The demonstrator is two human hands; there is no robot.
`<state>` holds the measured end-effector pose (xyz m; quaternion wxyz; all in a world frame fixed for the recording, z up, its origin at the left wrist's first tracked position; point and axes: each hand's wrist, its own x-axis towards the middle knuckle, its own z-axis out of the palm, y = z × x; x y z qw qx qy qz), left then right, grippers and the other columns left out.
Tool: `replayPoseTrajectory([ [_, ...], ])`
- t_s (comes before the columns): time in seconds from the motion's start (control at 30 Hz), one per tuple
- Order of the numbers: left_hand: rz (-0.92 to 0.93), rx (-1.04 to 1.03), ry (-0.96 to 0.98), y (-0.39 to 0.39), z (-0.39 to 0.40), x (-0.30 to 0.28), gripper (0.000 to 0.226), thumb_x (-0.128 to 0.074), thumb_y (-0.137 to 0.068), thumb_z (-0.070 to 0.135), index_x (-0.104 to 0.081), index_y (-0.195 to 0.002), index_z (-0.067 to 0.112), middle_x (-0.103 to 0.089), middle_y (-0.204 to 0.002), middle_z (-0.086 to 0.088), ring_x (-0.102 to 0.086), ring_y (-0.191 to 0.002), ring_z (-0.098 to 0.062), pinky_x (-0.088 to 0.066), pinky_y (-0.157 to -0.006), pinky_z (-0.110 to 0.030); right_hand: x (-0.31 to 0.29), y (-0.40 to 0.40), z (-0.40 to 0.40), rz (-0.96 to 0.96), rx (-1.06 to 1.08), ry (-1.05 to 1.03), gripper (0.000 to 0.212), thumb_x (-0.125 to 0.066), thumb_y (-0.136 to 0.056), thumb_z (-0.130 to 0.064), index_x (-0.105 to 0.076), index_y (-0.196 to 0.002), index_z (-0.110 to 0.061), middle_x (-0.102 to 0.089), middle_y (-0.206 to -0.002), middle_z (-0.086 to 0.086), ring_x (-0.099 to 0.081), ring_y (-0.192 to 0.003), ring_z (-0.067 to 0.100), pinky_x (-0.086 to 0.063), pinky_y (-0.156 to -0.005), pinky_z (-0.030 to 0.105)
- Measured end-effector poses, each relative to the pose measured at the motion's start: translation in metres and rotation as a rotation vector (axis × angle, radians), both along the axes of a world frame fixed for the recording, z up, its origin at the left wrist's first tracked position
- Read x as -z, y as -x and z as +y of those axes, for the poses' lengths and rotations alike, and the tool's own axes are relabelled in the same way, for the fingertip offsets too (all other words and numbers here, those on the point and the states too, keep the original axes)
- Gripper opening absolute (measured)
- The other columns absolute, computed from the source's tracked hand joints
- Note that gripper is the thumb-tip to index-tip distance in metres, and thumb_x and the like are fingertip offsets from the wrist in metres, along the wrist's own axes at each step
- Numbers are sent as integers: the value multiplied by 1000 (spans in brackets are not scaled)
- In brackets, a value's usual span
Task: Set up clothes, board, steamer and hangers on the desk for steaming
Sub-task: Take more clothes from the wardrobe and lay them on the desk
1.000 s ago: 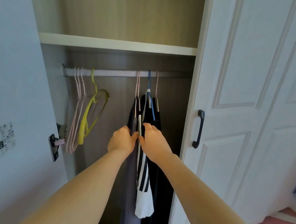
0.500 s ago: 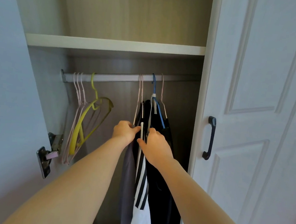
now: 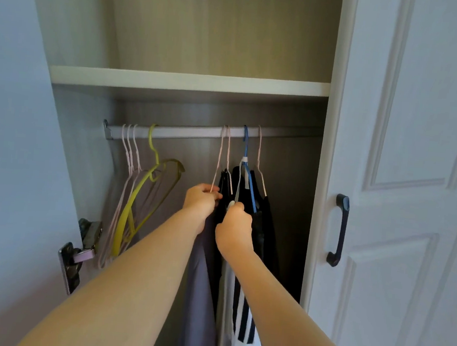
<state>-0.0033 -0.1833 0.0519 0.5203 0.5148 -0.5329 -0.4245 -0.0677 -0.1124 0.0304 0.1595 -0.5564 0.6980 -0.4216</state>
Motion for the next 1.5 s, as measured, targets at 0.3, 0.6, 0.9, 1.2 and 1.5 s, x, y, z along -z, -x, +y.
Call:
replayPoseTrajectory([
  [0.3, 70, -51, 57, -19, 10, -23, 15, -50, -96, 8, -63, -101, 14, -58, -84, -1, -56, -79, -20, -45, -63, -25, -35, -2, 11, -123, 6, 98, 35, -54, -93, -3, -43, -127, -3, -57, -122, 15, -59, -110, 26, -49, -80, 27],
  [0.6, 134, -68, 25, -18, 40, -27, 18, -50, -97, 9, -63, -109, 12, -55, -86, 4, -49, -70, -8, -43, -60, -21, -42, -3, 48, -135, -46, 107, 37, -54, -92, -2, -40, -127, -5, -55, -121, 13, -57, -97, 19, -46, -74, 25],
  [0.9, 387, 102, -124, -10, 89, 2, 21, -56, -93, 6, -64, -109, 16, -63, -107, -11, -60, -90, -25, -52, -85, -38, -17, -3, 103, -137, -52, 57, 37, -55, -93, -5, -41, -127, -8, -53, -124, 11, -54, -106, 18, -45, -78, 24],
  [1.2, 443, 202, -240, -20, 174, 34, 26, -66, -86, 5, -62, -107, 20, -60, -114, -11, -59, -108, -26, -53, -87, -41, 14, -2, 198, -98, -47, 27, 36, -51, -95, -7, -41, -129, -12, -53, -114, 3, -46, -87, 7, -40, -60, 12],
  [1.5, 404, 186, -297, -39, 261, 59, 17, -55, -95, 20, -68, -88, 14, -73, -97, 2, -60, -109, -20, -46, -84, -35, 28, -14, 307, -106, -7, -50, 37, -46, -97, -6, -40, -132, -16, -55, -118, 6, -56, -99, 20, -44, -64, 19],
])
